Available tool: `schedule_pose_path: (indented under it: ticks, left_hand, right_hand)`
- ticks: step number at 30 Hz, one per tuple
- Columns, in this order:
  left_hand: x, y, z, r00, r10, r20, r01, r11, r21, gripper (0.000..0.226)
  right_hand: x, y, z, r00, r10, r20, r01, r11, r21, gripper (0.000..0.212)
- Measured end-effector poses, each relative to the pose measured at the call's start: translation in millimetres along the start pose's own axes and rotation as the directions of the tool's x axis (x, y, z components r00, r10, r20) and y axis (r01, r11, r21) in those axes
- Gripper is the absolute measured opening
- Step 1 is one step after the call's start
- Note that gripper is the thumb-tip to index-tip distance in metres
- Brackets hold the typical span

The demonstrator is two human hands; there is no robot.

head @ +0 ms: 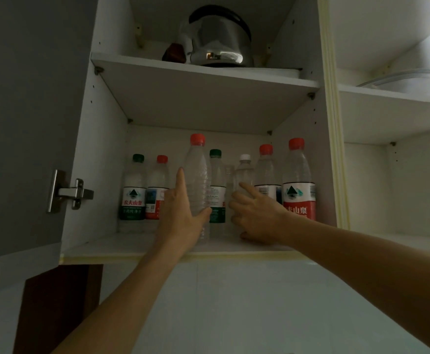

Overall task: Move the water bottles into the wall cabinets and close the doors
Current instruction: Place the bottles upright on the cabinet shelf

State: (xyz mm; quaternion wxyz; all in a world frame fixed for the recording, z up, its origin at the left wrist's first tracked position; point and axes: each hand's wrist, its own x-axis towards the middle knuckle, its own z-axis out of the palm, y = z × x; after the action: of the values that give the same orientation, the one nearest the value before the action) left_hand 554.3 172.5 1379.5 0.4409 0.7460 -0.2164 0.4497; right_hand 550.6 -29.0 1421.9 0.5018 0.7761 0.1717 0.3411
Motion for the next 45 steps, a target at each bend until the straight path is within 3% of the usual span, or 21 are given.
schedule_pose_path:
  ticks: [19,29,31,33,34,35,37,38,40,45]
  left_hand:
    - [0,-4,0,1.0,-0.018,0.004,0.018,0.999,-0.03,0.109]
    - [1,-3,-2,0.999,-0.03,0.013,0.03,0.998,-0.055,0.11]
    - [1,-3,-4,1.0,-0.023,0.02,0.024,0.997,-0.069,0.109]
    - [2,-1,-6,0.999,-0.021,0.036,0.024,0.996,-0.08,0.109]
    - [3,-1,-7,0.999,-0.024,0.049,0.027,0.997,-0.072,0.109]
    - [5,0,-10,0.997,-0.029,0.067,0.032,0.998,-0.056,0.11]
    - [11,2,-15,0.993,-0.038,0.108,0.04,0.999,-0.019,0.113]
    - [14,2,-18,0.99,-0.046,0.135,0.046,0.999,0.003,0.115]
    - [22,3,-26,0.979,-0.073,0.188,0.066,0.997,0.048,0.124]
    - [40,3,-38,0.944,-0.147,0.296,0.106,0.983,0.151,0.139]
  right_hand:
    - [-4,5,8,0.997,-0.048,0.056,0.05,0.998,-0.044,0.035]
    - [-1,8,15,0.974,0.023,0.224,-0.002,0.996,-0.094,0.039]
    - [-1,9,10,0.977,0.049,0.208,-0.041,0.998,-0.043,0.038]
    - [2,8,4,0.983,0.127,0.129,-0.148,0.976,0.163,0.034]
    - [5,7,1,0.976,0.202,0.078,-0.217,0.914,0.342,0.032]
    - [8,6,-2,0.95,0.309,0.052,-0.283,0.775,0.564,0.03]
    - [17,0,-6,0.881,0.456,0.126,-0.314,0.364,0.877,0.031]
    - [23,-3,-7,0.857,0.486,0.17,-0.299,0.202,0.932,0.036]
    - [36,-8,-5,0.812,0.521,0.263,-0.295,-0.024,0.955,0.05]
    - [69,-11,-2,0.708,0.496,0.503,-0.33,-0.398,0.856,0.108]
